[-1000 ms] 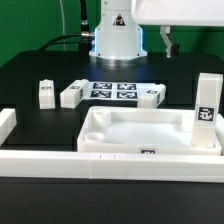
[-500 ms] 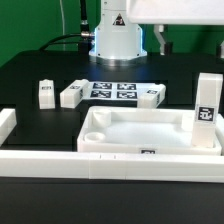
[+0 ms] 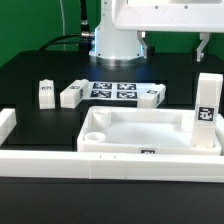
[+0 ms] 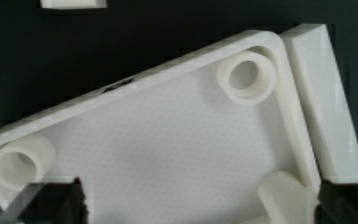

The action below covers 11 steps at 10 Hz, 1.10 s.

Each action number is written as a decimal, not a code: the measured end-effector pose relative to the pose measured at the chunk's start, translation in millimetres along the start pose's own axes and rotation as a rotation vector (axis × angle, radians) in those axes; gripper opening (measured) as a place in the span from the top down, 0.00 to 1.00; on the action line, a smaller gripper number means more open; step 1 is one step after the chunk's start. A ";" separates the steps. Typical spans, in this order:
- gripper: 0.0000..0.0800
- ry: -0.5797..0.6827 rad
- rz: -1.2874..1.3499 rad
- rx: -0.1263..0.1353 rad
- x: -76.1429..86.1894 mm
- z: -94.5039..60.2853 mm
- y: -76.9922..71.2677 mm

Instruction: Assemble desk

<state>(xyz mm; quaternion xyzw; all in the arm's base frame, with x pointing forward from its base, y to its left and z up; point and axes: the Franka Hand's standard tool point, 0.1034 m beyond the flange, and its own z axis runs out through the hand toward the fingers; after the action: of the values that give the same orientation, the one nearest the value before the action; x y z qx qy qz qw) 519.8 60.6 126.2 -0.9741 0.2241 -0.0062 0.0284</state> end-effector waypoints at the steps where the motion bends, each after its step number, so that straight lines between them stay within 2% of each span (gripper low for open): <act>1: 0.19 0.000 0.000 0.000 -0.1 0.2 0.0; 2: 0.19 -0.004 0.012 0.003 -1.0 2.6 3.6; 3: 0.19 -0.017 0.055 0.009 -5.1 11.1 16.6; 5: 0.19 -0.017 0.109 0.005 -18.0 40.6 40.2; 6: 0.19 -0.020 0.118 -0.004 -21.4 55.6 45.7; 7: 0.19 -0.023 0.115 -0.011 -23.1 63.7 47.3; 10: 0.19 -0.057 0.096 -0.018 -24.5 62.9 47.7; 11: 0.19 -0.121 0.076 -0.022 -25.3 62.4 52.2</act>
Offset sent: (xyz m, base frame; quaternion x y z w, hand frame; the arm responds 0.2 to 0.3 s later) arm -0.0423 -0.0293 -0.0408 0.0141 -0.0057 0.0706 0.9974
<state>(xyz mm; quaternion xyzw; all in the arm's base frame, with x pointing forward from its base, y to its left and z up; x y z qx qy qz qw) 475.8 28.1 60.9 -0.9638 0.2587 0.0563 0.0313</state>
